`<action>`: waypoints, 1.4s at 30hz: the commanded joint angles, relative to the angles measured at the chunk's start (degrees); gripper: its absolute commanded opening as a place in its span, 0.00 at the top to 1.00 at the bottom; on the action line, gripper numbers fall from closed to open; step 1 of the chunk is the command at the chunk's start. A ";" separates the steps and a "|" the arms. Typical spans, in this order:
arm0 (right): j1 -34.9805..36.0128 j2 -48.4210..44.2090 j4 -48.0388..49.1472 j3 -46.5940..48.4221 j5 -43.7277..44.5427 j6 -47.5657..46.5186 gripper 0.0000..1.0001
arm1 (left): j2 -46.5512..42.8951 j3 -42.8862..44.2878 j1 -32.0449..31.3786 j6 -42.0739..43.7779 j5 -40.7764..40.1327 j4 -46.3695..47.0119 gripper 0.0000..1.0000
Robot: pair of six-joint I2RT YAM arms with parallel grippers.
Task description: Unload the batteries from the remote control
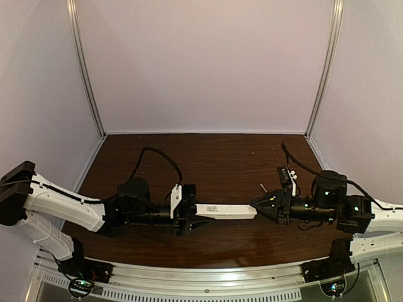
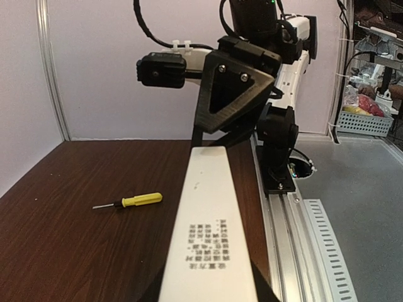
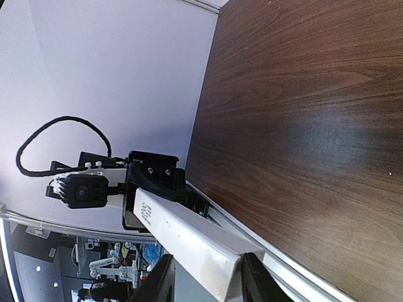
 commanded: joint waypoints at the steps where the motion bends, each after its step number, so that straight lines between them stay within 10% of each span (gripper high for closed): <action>1: 0.81 0.44 1.61 1.08 -0.93 0.35 0.64 | 1.44 1.88 0.28 1.03 -1.29 0.73 1.00; 42: 1.04 4.33 -2.31 6.52 0.68 -1.54 0.90 | 4.16 3.78 0.26 3.14 -7.56 -2.25 1.00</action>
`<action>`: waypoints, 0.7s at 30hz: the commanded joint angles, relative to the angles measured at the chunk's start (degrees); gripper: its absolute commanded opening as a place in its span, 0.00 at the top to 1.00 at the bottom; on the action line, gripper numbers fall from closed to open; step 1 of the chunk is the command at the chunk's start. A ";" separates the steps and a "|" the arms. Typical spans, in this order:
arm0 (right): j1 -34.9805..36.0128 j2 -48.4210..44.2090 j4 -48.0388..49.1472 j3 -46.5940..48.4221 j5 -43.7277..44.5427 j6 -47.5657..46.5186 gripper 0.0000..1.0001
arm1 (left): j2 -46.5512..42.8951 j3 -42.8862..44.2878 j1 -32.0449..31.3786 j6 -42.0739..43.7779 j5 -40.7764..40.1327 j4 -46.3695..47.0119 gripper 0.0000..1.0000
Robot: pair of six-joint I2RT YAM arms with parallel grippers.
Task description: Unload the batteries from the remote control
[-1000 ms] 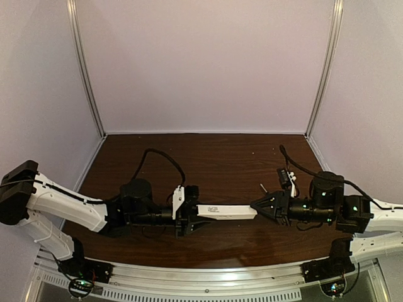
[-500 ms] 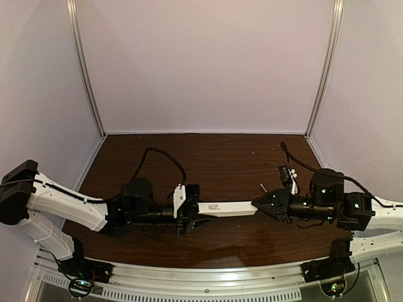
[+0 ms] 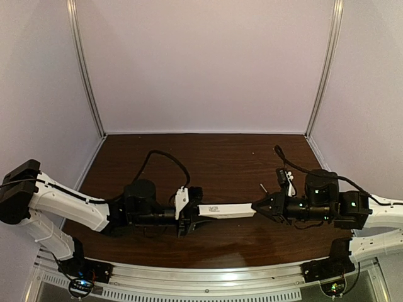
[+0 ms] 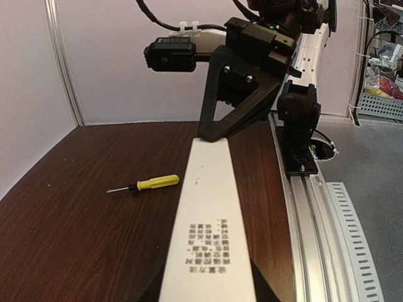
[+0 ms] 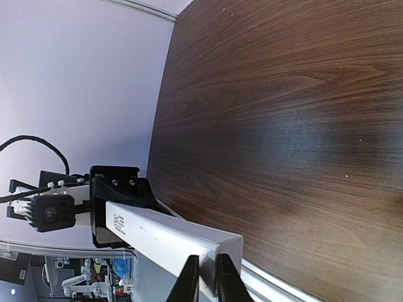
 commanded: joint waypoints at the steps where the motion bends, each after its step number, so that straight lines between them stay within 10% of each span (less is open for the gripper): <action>1: 1.12 0.44 5.57 3.47 -4.63 -0.47 0.92 | 1.45 2.56 0.28 0.66 -3.29 0.19 1.00; 21: 1.10 2.16 7.35 2.90 -4.98 -0.66 0.91 | 2.02 3.02 0.28 0.95 -3.47 -0.30 1.00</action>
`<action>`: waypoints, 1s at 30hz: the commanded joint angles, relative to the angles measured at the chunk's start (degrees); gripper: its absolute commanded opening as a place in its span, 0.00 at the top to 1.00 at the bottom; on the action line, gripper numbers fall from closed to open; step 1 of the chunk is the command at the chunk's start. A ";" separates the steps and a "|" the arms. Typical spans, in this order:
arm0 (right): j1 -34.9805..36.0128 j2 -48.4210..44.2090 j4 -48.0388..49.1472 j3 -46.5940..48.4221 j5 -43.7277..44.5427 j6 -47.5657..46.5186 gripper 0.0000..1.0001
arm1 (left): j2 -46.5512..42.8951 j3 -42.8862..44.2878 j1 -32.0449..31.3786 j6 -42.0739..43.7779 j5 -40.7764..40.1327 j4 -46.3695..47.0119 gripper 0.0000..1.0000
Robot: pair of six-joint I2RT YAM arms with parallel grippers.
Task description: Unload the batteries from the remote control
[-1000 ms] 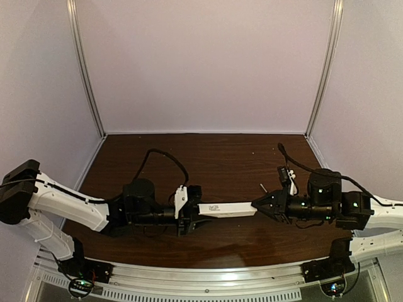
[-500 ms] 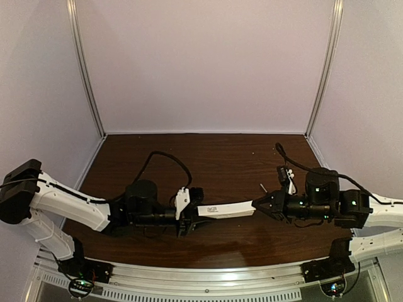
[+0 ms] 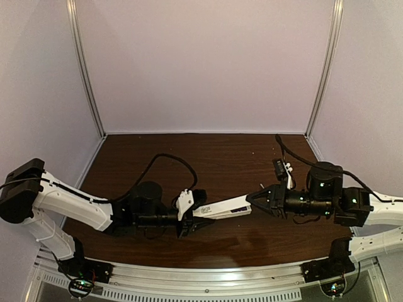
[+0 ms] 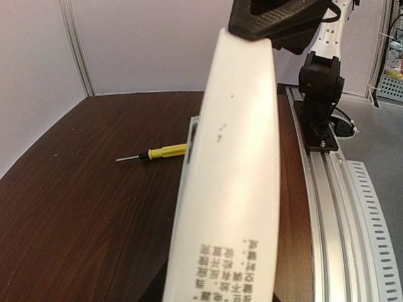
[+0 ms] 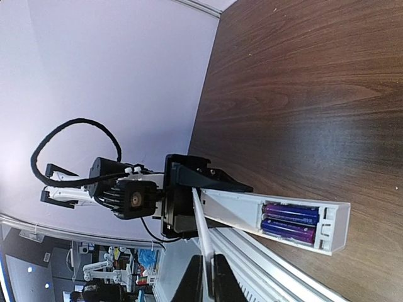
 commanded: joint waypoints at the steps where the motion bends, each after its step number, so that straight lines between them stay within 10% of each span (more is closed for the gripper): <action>1: 0.54 0.65 1.95 -0.51 -2.41 -0.18 0.91 | 0.07 2.54 -0.06 0.42 -0.19 4.67 1.00; 18: 0.56 2.41 6.48 -2.39 -3.69 0.03 0.78 | 0.07 2.54 -0.06 0.50 0.58 4.67 1.00; 30: 0.55 5.84 9.73 -2.44 -5.13 -0.18 0.86 | 0.22 2.71 -0.06 0.56 1.06 4.59 1.00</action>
